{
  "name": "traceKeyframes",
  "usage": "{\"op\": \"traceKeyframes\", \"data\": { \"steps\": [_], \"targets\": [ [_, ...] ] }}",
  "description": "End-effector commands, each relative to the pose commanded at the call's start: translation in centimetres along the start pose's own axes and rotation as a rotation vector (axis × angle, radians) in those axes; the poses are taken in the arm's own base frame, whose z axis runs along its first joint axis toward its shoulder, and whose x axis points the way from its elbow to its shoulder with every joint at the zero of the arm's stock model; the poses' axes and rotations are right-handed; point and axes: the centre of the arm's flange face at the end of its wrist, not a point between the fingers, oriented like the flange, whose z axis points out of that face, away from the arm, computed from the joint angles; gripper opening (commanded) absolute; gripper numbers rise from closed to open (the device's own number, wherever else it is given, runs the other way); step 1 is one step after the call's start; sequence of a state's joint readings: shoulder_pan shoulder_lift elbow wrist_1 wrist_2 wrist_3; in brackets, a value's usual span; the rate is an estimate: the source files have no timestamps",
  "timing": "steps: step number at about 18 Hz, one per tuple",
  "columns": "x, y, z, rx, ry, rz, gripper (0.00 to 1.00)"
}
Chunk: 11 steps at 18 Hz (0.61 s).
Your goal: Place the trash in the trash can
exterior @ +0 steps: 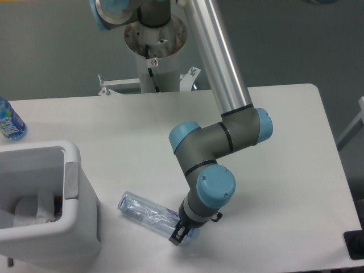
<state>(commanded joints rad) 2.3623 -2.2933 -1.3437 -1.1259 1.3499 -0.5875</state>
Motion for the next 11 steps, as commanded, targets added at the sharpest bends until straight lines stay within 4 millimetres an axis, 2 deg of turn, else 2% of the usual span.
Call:
{"op": "traceKeyframes", "data": {
  "steps": [11],
  "targets": [
    [-0.23, 0.58, -0.59, 0.002, 0.002, 0.005, 0.65]
  ]
}}
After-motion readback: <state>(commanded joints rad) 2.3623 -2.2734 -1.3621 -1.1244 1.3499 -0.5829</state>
